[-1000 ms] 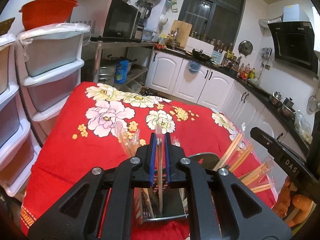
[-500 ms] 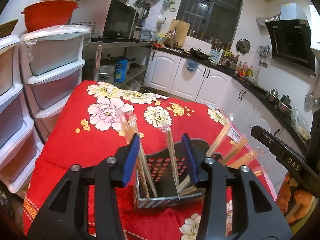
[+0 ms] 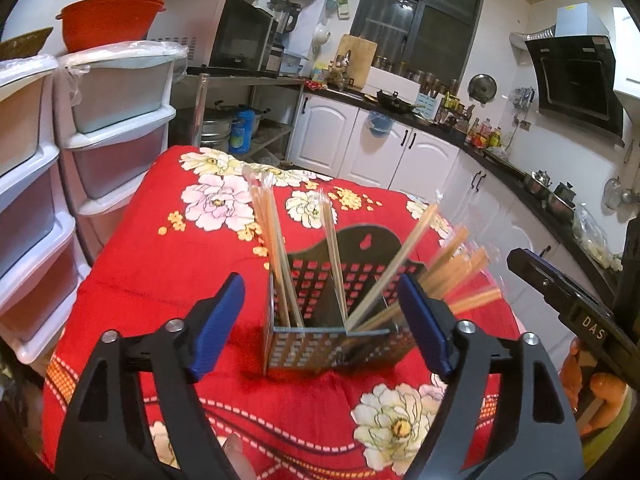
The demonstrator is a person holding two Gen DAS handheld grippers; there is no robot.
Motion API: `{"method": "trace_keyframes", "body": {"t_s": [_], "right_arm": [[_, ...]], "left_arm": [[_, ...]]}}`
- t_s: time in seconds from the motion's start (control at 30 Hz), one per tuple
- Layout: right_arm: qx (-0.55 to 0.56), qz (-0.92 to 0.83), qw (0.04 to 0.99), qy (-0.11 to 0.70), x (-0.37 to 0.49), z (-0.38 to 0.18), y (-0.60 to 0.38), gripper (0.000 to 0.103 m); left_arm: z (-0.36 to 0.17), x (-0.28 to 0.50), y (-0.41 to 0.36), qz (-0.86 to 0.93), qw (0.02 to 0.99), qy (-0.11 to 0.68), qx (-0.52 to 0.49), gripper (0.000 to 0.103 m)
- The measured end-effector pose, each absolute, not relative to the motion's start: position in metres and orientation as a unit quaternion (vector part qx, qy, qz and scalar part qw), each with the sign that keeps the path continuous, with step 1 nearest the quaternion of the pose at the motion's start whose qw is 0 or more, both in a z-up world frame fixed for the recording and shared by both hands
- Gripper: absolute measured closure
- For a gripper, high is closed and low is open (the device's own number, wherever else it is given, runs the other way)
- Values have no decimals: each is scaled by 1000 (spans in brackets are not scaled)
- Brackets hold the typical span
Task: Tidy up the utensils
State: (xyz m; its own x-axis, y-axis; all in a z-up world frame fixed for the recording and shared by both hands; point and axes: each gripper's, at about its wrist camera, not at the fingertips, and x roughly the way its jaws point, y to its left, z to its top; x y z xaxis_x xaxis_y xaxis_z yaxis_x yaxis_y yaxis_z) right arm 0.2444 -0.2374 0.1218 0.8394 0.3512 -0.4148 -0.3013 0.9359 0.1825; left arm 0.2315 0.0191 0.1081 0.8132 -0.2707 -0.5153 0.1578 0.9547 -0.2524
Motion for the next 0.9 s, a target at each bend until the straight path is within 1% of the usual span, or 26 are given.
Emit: {"method": "trace_keyframes", "body": {"t_s": [0.07, 0.1, 0.13, 0.27, 0.33, 0.37, 0.43, 0.5, 0.73, 0.77, 0.8, 0.9], "right_arm": [[51, 172, 957, 227, 238, 120, -236, 51], [49, 172, 957, 227, 234, 119, -235, 49], [48, 173, 957, 228, 230, 117, -234, 47], [47, 177, 955, 232, 217, 110, -233, 43], [44, 179, 955, 234, 211, 106, -231, 40], [41, 180, 954, 235, 208, 104, -230, 38], [35, 180, 955, 235, 201, 99, -228, 30], [32, 179, 955, 236, 198, 95, -228, 27], [24, 180, 951, 249, 185, 75, -227, 26], [24, 181, 951, 251, 184, 71, -226, 23], [24, 181, 950, 252, 182, 68, -227, 18], [22, 183, 949, 257, 178, 57, -226, 17]], "left_arm": [[105, 225, 19, -115, 946, 285, -101, 28], [103, 222, 19, -114, 946, 285, -101, 26], [102, 219, 19, -113, 946, 285, -101, 21], [96, 209, 19, -112, 946, 286, -100, 17], [92, 204, 18, -111, 946, 288, -99, 12], [91, 202, 18, -111, 946, 288, -98, 12], [87, 198, 17, -112, 945, 291, -96, 12], [81, 194, 16, -113, 943, 298, -96, 12], [64, 180, 17, -112, 944, 295, -98, 12], [62, 178, 16, -113, 945, 291, -95, 12], [60, 175, 14, -112, 948, 285, -88, 12], [54, 169, 10, -106, 953, 273, -75, 12]]}}
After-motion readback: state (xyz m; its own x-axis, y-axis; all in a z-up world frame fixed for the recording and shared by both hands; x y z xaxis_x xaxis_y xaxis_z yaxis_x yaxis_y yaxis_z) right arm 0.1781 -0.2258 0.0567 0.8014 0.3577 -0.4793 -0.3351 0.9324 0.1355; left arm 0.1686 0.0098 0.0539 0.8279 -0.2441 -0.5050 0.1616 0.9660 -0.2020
